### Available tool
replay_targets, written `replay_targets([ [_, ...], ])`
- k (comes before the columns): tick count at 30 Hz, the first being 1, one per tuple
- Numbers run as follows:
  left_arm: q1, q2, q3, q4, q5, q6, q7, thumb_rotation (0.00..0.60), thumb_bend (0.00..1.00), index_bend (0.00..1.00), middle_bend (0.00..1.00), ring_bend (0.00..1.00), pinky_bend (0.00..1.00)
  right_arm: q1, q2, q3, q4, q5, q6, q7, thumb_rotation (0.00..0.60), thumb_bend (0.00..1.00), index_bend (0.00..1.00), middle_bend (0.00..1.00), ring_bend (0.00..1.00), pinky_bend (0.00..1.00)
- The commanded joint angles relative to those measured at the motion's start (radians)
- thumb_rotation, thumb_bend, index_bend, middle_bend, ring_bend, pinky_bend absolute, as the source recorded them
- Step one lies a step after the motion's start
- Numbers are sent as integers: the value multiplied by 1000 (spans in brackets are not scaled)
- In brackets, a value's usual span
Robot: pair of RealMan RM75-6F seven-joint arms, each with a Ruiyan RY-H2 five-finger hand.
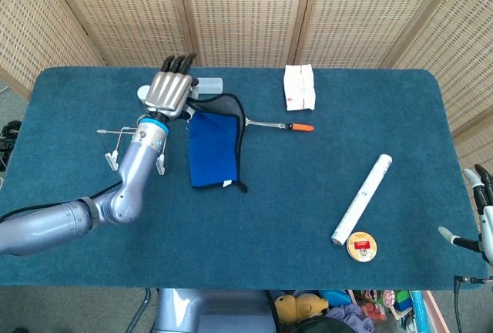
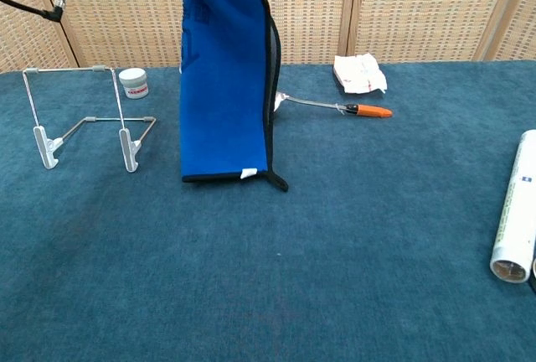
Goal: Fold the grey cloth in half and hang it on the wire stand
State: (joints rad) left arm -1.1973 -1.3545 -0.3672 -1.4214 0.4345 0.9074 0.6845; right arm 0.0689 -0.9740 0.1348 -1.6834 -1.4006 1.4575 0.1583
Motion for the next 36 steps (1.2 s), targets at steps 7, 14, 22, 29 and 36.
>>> replay_targets([
  [7,76,143,-5,-58,8,-4,-91,600,754,855,0,0,0,-2,1,-6,-7,-17,8,-1,600,0,0,0,0,0],
  [14,154,243,11,-101,50,-33,-182,600,755,855,0,0,0,-6,3,-15,-21,-43,23,-6,600,0,0,0,0,0],
  [22,272,359,37,-171,168,-37,-315,600,753,855,0,0,0,-15,8,-26,-35,-79,48,2,600,0,0,0,0,0],
  [29,384,440,71,-215,300,-11,-425,600,753,854,0,0,0,-23,18,-35,-39,-108,68,25,600,0,0,0,0,0],
  [36,467,466,99,-217,407,5,-533,600,754,855,0,0,0,-28,23,-43,-43,-131,82,38,600,0,0,0,0,0],
])
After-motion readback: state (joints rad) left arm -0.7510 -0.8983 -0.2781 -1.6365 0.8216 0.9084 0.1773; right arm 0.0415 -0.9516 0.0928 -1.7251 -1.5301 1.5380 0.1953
